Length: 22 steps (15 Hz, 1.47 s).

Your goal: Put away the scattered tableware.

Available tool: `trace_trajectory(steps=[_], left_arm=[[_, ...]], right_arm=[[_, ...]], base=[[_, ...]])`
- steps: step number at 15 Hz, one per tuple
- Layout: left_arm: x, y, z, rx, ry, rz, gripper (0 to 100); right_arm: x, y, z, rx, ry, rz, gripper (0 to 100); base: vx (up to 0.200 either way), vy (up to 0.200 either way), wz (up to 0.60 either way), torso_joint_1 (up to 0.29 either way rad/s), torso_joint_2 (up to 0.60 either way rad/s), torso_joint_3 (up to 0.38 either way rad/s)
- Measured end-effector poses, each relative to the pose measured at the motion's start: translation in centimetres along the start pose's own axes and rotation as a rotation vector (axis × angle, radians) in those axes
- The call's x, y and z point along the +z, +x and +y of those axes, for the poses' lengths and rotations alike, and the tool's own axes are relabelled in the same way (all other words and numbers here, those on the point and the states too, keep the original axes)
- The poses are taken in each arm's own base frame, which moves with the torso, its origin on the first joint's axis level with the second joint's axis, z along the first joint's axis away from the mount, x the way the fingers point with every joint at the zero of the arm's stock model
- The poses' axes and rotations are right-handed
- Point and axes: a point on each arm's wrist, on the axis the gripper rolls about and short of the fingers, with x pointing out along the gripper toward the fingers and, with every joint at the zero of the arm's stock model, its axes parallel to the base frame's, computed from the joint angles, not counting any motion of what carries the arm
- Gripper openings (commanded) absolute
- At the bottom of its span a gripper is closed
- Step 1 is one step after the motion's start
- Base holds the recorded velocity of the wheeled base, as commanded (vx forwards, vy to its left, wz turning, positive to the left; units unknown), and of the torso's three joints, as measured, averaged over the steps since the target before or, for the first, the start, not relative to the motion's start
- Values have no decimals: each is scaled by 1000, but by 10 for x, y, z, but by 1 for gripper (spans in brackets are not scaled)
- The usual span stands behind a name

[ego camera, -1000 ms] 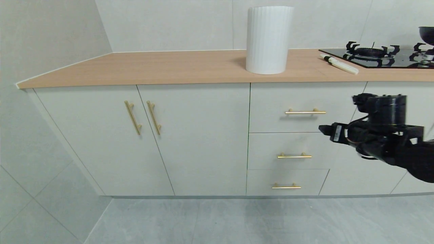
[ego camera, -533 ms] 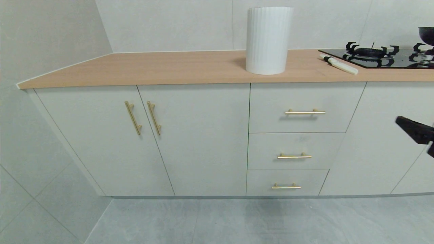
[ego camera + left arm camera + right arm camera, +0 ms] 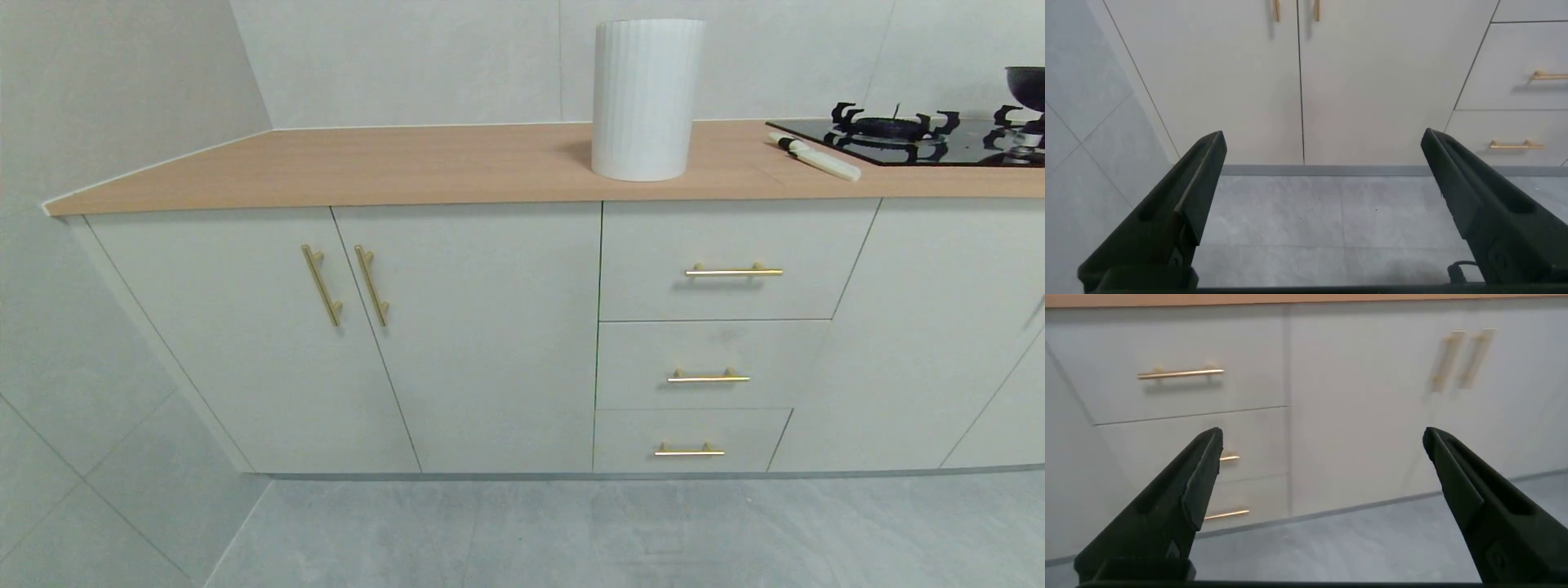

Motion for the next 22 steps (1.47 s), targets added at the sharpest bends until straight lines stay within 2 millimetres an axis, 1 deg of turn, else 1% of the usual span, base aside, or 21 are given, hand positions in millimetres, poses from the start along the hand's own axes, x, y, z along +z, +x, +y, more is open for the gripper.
trace_trajectory(steps=[1,4,7,8,10,13,15,17,19,22], left_arm=[[0,0,0,0,0,0,100],[0,0,0,-1,0,0,100],[0,0,0,0,0,0,100],[0,0,0,0,0,0,100],[0,0,0,0,0,0,100],[0,0,0,0,0,0,100],[0,0,0,1,0,0,100],[0,0,0,1,0,0,100],[0,0,0,0,0,0,100],[0,0,0,0,0,0,100]], right_arm=[[-6,-11,-4,-21,-14,-7,100],[-18,-36,-13,-63,-13,-56,100],[-34,-51,-14,-124,-17,-96,100],[-39,-53,-13,-103,-19,-111,100],[-47,-55,-10,-52,-5,-131,100],[-75,-44,-1,119,0,-88,100],[-93,-36,4,174,3,-82,100],[-109,-32,8,242,19,-39,100],[-118,-31,10,281,41,9,100],[-122,-31,11,302,63,51,100]], base=[[0,0,0,0,0,0],[0,0,0,0,0,0],[0,0,0,0,0,0],[0,0,0,0,0,0],[0,0,0,0,0,0],[0,0,0,0,0,0],[0,0,0,0,0,0],[0,0,0,0,0,0],[0,0,0,0,0,0],[0,0,0,0,0,0]])
